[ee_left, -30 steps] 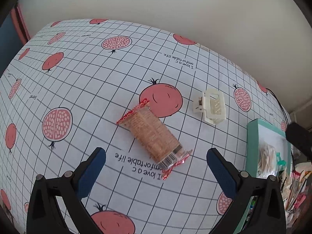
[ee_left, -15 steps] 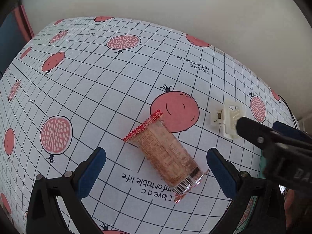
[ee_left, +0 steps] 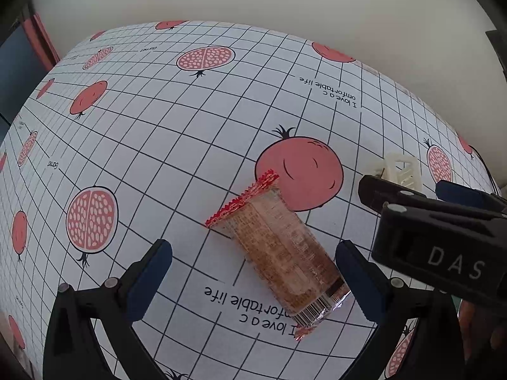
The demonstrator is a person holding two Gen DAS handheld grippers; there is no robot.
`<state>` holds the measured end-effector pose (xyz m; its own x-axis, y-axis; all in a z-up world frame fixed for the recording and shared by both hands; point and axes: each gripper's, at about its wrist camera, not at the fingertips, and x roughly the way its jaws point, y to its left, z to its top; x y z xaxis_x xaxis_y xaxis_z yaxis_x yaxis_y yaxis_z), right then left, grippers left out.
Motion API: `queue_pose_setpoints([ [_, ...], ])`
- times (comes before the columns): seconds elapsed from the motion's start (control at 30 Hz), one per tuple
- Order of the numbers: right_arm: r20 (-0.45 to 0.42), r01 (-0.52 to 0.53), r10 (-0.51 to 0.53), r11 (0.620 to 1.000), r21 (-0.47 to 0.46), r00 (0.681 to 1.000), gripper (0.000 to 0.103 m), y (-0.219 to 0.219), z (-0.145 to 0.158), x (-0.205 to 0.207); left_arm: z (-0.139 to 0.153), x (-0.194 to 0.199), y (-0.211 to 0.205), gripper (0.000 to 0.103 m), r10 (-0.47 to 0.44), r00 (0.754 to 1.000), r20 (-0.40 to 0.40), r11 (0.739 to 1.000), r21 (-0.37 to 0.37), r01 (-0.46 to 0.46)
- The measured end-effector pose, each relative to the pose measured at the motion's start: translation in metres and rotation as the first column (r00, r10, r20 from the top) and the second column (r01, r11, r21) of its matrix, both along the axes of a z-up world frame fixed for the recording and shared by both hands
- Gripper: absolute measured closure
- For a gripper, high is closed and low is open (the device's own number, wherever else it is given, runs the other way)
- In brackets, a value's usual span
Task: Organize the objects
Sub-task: 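Grasp the wrapped snack bar with the left gripper while the right grasps the white hair clip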
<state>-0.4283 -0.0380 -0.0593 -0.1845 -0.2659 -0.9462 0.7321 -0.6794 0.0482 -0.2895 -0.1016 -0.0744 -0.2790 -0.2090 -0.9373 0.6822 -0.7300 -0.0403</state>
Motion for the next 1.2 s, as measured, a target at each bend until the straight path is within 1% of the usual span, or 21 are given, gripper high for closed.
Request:
queue_pose_setpoints([
  [0.17,-0.009,0.006,-0.006,1.0,0.017,1.0,0.006,-0.0006,-0.0031,-0.0019,-0.0019,-0.0018,-0.0009,0.001,0.0,1.0,0.0,1.0,-0.003,0.0],
  [0.23,-0.02,0.017,-0.016,1.0,0.023,1.0,0.008,-0.0007,-0.0041,-0.0027,-0.0035,-0.0035,-0.0007,0.003,-0.002,1.0,-0.003,1.0,0.003,0.002],
  [0.3,-0.021,0.016,-0.016,0.999,0.028,1.0,0.011,-0.0018,-0.0052,-0.0028,-0.0057,-0.0043,-0.0007,0.006,-0.006,1.0,-0.005,1.0,0.012,0.006],
  [0.33,-0.021,0.017,-0.016,0.999,0.032,1.0,0.012,-0.0019,-0.0055,-0.003,-0.0051,-0.0057,0.0002,0.007,-0.009,1.0,-0.001,1.0,0.002,0.009],
  [0.43,-0.016,0.017,-0.017,0.999,0.037,1.0,0.016,-0.0021,-0.0064,-0.0035,-0.0054,-0.0084,0.0021,0.008,-0.02,1.0,0.005,1.0,-0.008,0.02],
  [0.5,-0.017,0.016,-0.015,0.999,0.047,1.0,0.02,-0.0025,-0.0073,-0.0037,-0.0056,-0.0094,0.0031,0.009,-0.026,1.0,0.008,1.0,-0.014,0.026],
  [0.57,-0.013,0.016,-0.015,0.999,0.049,1.0,0.022,-0.0024,-0.008,-0.0041,-0.0046,-0.0101,0.0035,0.015,-0.03,1.0,0.007,0.999,-0.019,0.03],
  [0.6,-0.011,0.016,-0.016,0.999,0.05,1.0,0.022,-0.0023,-0.0085,-0.0042,-0.0031,-0.0102,0.0037,0.024,-0.03,1.0,0.009,0.999,-0.031,0.03],
  [0.63,-0.01,0.017,-0.016,0.998,0.054,1.0,0.023,-0.0022,-0.0089,-0.0043,-0.002,-0.0098,0.0034,0.029,-0.029,1.0,0.01,0.999,-0.039,0.029],
  [0.8,-0.013,0.015,-0.014,0.998,0.064,1.0,0.027,-0.0016,-0.0094,-0.0045,-0.0014,-0.0071,0.0015,0.031,-0.03,1.0,0.003,0.999,-0.04,0.03],
  [0.87,-0.013,0.013,-0.012,0.998,0.064,1.0,0.029,-0.001,-0.0087,-0.0045,-0.0007,-0.0047,-0.0007,0.037,-0.03,1.0,0.0,0.998,-0.047,0.03],
  [0.9,-0.014,0.012,-0.011,0.998,0.063,1.0,0.032,-0.0007,-0.0081,-0.0043,-0.0001,-0.0066,-0.0012,0.044,-0.026,1.0,-0.002,0.998,-0.051,0.026],
  [0.93,-0.014,0.01,-0.009,0.998,0.062,1.0,0.034,-0.0004,-0.0074,-0.0042,0.001,-0.006,-0.0016,0.048,-0.023,1.0,-0.003,0.998,-0.051,0.023],
  [1.03,-0.013,0.007,-0.006,0.998,0.061,1.0,0.039,0.0002,-0.0061,-0.0038,0.0005,-0.0042,-0.004,0.051,-0.021,1.0,-0.014,0.999,-0.049,0.02],
  [1.1,-0.013,0.002,-0.002,0.998,0.058,1.0,0.047,0.0005,-0.0049,-0.0032,0.0,-0.0038,-0.0044,0.052,-0.02,1.0,-0.016,0.998,-0.051,0.02],
  [1.2,-0.013,-0.004,0.005,0.998,0.057,1.0,0.051,0.0009,-0.0039,-0.0022,0.0004,-0.0035,-0.0045,0.054,-0.024,1.0,-0.019,0.998,-0.053,0.023],
])
